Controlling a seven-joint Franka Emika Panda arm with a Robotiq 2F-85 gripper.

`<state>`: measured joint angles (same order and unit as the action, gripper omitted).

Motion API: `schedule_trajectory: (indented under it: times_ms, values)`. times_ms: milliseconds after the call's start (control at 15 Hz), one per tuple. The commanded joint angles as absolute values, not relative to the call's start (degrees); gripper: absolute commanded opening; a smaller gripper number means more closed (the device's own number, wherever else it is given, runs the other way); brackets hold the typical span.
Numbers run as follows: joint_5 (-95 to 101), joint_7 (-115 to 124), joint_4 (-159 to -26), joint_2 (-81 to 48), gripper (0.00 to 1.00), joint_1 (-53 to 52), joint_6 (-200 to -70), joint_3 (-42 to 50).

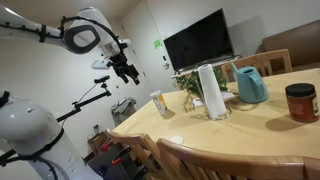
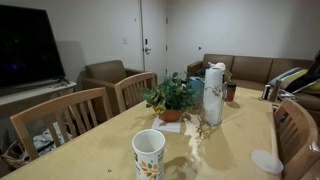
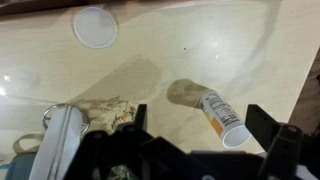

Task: Put the white lid on the table on top of the white cup

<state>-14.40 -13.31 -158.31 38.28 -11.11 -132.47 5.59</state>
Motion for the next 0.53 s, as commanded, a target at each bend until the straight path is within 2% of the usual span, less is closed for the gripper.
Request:
schedule_trajectory:
  times_ms: [0,467]
  values:
    - [-14.7,-13.6,-158.2,38.3,1.0,-10.7,-132.3,5.1]
    - [-38.8,-35.4,-159.2,36.2,1.0,-21.4,-134.7,18.9]
